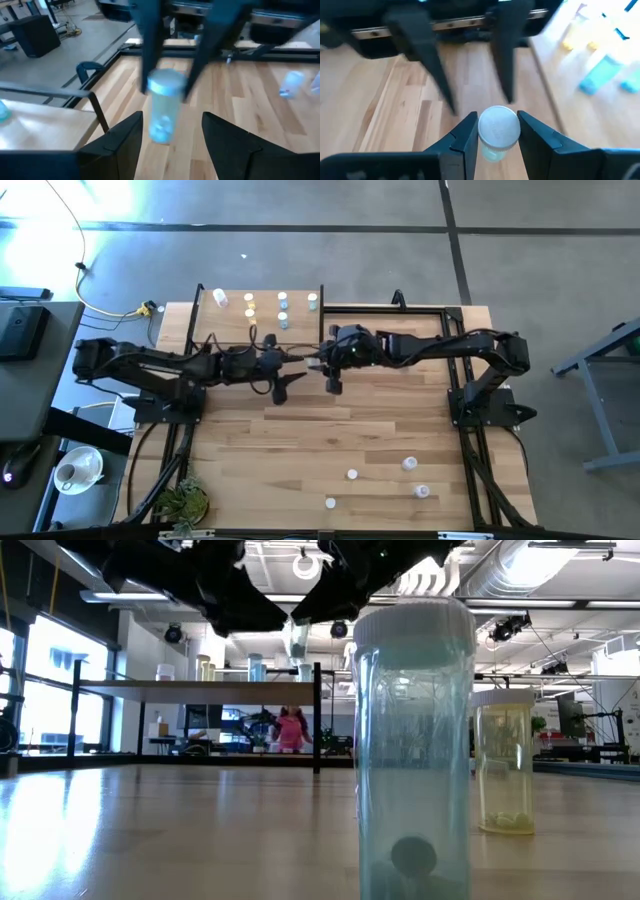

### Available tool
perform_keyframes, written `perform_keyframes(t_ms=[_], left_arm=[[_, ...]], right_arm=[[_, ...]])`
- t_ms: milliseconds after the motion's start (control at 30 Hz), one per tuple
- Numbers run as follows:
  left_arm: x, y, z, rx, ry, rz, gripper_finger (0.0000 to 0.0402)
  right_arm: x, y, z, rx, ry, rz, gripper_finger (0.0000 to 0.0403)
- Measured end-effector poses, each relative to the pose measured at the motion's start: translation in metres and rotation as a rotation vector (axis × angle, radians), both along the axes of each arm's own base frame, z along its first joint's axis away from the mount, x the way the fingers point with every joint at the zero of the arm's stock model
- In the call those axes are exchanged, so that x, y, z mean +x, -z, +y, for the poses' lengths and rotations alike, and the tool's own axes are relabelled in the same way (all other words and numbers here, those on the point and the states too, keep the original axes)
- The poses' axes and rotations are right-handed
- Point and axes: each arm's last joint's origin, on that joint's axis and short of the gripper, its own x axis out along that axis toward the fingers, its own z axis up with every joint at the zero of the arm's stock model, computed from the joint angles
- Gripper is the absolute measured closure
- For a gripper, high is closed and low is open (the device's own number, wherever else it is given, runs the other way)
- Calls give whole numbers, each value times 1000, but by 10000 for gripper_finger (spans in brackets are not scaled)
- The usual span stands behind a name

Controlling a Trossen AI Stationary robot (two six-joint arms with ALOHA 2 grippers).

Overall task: Pick and place medicine bottles onto shelf by color
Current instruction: Put the top green pill bottle on the shelf aligned with the other green pill bottle

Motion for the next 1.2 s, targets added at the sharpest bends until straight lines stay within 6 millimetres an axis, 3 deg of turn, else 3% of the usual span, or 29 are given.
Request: perform_keyframes(t_ms=[367, 600, 700, 900, 1200], left_arm=[[-27, -27, -5, 25, 0, -52, 206], [-42, -38, -8, 31, 0, -74, 206], [-46, -42, -8, 37, 0, -94, 206], [-51, -47, -9, 42, 0, -124, 206], [-52, -47, -10, 50, 2, -120, 206]], right_arm=[[-3, -67, -42, -26, 106, -100, 297], [-15, -84, -86, 12, 172, -167, 297], [-18, -79, -105, 46, 210, -168, 297], [-6, -45, -136, 111, 259, -104, 297], [12, -6, -145, 148, 230, -11, 297]])
